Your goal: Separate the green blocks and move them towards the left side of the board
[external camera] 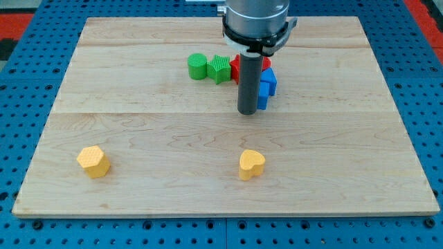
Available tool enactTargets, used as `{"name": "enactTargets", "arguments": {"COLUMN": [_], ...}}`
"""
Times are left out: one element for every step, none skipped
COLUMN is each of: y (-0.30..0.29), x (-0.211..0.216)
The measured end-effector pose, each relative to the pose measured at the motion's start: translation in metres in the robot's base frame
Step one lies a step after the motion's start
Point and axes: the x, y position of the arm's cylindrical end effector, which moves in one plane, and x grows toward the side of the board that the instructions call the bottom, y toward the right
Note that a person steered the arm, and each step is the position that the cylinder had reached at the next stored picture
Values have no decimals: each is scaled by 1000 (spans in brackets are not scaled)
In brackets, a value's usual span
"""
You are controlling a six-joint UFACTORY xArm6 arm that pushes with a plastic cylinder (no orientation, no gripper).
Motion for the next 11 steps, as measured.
{"name": "enactTargets", "arguments": {"y": [24, 31, -16, -60, -36, -19, -33, -56, -65, -69, -114], "x": [-18, -31, -16, -22, -39, -58, -76, -88, -125, -154, -118]}}
